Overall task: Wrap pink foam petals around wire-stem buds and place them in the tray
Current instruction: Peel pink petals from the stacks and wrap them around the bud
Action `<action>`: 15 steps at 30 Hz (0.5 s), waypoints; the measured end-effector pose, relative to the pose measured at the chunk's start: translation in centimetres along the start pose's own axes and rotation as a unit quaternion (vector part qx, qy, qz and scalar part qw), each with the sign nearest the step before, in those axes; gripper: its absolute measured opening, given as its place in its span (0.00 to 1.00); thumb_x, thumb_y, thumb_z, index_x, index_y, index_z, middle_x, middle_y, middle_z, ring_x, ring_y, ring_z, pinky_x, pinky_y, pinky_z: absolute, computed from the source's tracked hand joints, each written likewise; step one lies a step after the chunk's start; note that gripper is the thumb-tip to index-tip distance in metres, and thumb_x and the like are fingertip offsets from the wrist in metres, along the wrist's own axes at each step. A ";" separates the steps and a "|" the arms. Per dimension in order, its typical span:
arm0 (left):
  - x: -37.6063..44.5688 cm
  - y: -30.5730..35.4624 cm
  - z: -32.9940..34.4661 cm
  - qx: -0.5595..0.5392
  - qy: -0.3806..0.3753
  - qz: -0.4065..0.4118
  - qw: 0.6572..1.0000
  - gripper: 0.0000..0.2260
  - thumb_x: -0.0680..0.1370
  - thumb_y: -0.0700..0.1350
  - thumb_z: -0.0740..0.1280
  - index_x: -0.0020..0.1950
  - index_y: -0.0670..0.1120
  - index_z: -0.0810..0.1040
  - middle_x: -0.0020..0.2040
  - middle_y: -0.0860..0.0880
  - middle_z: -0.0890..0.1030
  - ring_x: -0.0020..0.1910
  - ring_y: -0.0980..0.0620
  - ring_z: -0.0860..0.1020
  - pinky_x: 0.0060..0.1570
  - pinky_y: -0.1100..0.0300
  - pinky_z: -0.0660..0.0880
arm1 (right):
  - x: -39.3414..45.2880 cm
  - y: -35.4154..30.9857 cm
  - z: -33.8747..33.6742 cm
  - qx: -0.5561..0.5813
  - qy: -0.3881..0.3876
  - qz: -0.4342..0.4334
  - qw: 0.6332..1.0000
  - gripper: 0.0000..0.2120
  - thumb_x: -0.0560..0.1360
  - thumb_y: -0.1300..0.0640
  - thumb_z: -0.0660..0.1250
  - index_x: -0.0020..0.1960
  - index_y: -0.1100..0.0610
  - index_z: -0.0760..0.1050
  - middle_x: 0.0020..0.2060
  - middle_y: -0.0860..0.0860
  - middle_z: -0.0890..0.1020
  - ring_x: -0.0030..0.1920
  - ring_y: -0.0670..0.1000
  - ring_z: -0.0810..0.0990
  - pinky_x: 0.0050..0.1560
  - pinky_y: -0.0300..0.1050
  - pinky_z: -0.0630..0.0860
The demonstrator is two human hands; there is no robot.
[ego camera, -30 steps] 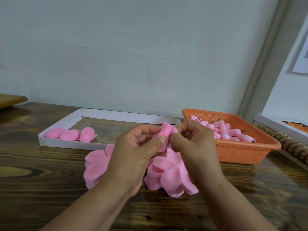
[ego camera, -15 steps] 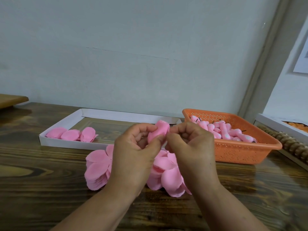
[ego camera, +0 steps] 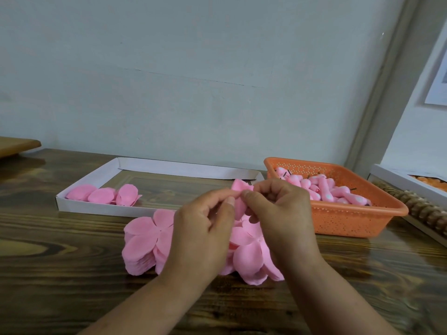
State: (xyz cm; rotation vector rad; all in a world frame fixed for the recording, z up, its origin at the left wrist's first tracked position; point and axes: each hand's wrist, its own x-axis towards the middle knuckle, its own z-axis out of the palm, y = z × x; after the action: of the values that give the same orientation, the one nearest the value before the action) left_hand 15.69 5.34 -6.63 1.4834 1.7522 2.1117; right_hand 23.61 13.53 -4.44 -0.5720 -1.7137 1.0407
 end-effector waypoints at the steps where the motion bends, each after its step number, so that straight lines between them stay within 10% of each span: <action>1: 0.1 -0.1 -0.1 0.007 0.004 -0.007 1.000 0.14 0.77 0.37 0.64 0.45 0.57 0.81 0.40 0.61 0.83 0.41 0.65 0.80 0.37 0.76 0.72 | 0.0 0.1 0.0 -0.008 -0.003 -0.001 1.000 0.09 0.69 0.67 0.68 0.32 0.59 0.77 0.27 0.57 0.80 0.29 0.51 0.75 0.32 0.51 0.75; 8: 0.9 -0.7 -0.1 -0.123 0.023 -0.157 0.980 0.12 0.76 0.38 0.67 0.53 0.55 0.75 0.41 0.56 0.85 0.39 0.60 0.83 0.34 0.71 0.75 | -0.1 0.4 0.1 -0.030 -0.019 -0.017 0.999 0.12 0.71 0.66 0.68 0.31 0.55 0.76 0.27 0.55 0.79 0.29 0.53 0.76 0.34 0.53 0.76; 15: 2.8 -1.4 -2.4 -0.348 -0.182 -0.365 0.844 0.19 0.63 0.46 0.74 0.50 0.39 0.84 0.50 0.38 0.83 0.47 0.44 0.81 0.47 0.55 0.80 | 0.6 0.4 -0.9 0.074 -0.095 -0.005 0.993 0.09 0.71 0.68 0.69 0.33 0.61 0.77 0.26 0.49 0.77 0.29 0.46 0.73 0.32 0.37 0.72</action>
State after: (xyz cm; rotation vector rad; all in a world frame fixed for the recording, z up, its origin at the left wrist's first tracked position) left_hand 11.85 5.58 -5.77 0.7555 0.9824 1.6179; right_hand 24.14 14.51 -4.41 -0.3786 -1.7817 1.2365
